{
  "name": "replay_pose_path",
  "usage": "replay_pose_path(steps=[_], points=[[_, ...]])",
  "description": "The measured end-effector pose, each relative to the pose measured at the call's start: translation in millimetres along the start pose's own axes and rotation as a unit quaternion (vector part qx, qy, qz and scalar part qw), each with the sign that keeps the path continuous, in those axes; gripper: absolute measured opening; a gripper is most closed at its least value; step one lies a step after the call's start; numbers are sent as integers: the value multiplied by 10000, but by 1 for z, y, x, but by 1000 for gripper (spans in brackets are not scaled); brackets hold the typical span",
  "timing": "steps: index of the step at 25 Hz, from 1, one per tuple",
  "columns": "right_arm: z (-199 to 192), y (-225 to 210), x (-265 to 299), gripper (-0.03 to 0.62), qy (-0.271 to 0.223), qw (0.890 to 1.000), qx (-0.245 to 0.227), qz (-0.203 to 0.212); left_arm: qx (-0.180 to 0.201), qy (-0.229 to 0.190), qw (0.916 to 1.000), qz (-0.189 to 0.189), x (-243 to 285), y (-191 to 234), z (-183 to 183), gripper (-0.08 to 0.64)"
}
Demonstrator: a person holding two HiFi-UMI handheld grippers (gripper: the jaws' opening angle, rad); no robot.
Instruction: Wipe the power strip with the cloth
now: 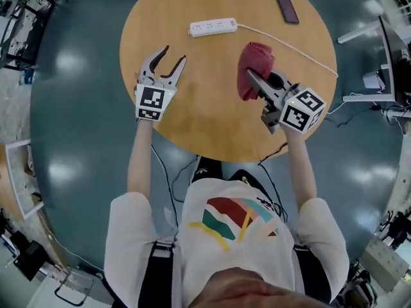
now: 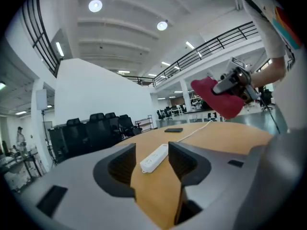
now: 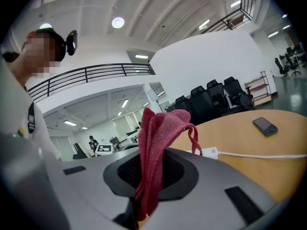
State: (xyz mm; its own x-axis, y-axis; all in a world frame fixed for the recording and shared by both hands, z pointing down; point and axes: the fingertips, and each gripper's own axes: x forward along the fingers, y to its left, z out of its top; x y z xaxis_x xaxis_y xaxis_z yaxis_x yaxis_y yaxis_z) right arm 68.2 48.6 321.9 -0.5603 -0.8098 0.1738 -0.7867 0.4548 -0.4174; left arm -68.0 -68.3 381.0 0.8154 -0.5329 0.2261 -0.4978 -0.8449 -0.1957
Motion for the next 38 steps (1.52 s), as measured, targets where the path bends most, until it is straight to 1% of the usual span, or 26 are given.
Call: replay_pose_path(steps=[2, 4, 7, 9, 10, 12, 13, 15, 17, 18, 19, 21, 23, 25, 26, 28, 30, 31, 33, 34, 35, 36, 37, 38], points=[[4, -28, 21, 38, 170, 9998, 78, 64, -60, 248, 9990, -354, 41, -3, -20, 236], [5, -54, 40, 39, 512, 9985, 164, 71, -68, 562, 9963, -643, 77, -13, -38, 236], [9, -99, 74, 38, 1102, 9926, 502, 119, 239, 1076, 9893, -955, 121, -25, -51, 236], [7, -132, 99, 39, 1398, 9872, 755, 170, 486, 1227, 9865, -971, 144, -27, -55, 235], [4, -146, 112, 39, 1511, 9845, 868, 187, 600, 1213, 9869, -881, 151, -24, -56, 225], [-3, -165, 147, 40, 1675, 9792, 1119, 221, 746, 1110, 9892, -600, 156, -11, -57, 43], [-4, -173, 169, 39, 1722, 9761, 1303, 256, 748, 1064, 9901, -526, 159, 0, -58, 43], [-5, -180, 212, 38, 1785, 9661, 1825, 376, 692, 1020, 9908, -552, 163, 17, -61, 43], [-11, -179, 236, 39, 1864, 9545, 2268, 519, 677, 1018, 9905, -636, 166, 20, -63, 43], [-16, -179, 239, 38, 1949, 9511, 2332, 548, 689, 1036, 9899, -686, 168, 16, -64, 43], [-22, -180, 240, 40, 2072, 9499, 2278, 533, 726, 1075, 9888, -740, 171, 10, -67, 43], [-36, -184, 242, 39, 2375, 9501, 1974, 441, 811, 1215, 9856, -849, 176, 1, -76, 43], [-50, -186, 246, 39, 2644, 9481, 1719, 396, 747, 1350, 9841, -884, 179, -2, -84, 43], [-58, -188, 248, 38, 2805, 9451, 1635, 375, 655, 1409, 9842, -852, 181, -3, -86, 43], [-61, -189, 248, 39, 2867, 9433, 1635, 365, 688, 1447, 9834, -847, 182, -4, -86, 43], [-64, -190, 247, 39, 3028, 9395, 1566, 344, 880, 1593, 9796, -850, 183, -5, -90, 42], [-65, -188, 248, 39, 3214, 9363, 1379, 318, 1080, 1832, 9729, -911, 181, -4, -98, 42], [-66, -187, 248, 40, 3288, 9352, 1281, 297, 1188, 2004, 9672, -1008, 178, -6, -105, 43], [-67, -187, 247, 40, 3374, 9340, 1152, 233, 1554, 2276, 9538, -1200, 172, -13, -117, 35], [-67, -188, 247, 40, 3390, 9336, 1146, 194, 1753, 2262, 9510, -1167, 171, -15, -118, 35], [-67, -189, 247, 40, 3396, 9331, 1172, 160, 1841, 2162, 9532, -1036, 170, -14, -115, 35], [-67, -190, 247, 39, 3397, 9327, 1204, 137, 1751, 2012, 9599, -858, 171, -10, -109, 35], [-67, -189, 247, 40, 3396, 9325, 1222, 124, 1522, 1853, 9684, -691, 171, -6, -101, 35], [-66, -189, 247, 39, 3394, 9326, 1221, 114, 1284, 1715, 9750, -581, 172, -3, -94, 35]])
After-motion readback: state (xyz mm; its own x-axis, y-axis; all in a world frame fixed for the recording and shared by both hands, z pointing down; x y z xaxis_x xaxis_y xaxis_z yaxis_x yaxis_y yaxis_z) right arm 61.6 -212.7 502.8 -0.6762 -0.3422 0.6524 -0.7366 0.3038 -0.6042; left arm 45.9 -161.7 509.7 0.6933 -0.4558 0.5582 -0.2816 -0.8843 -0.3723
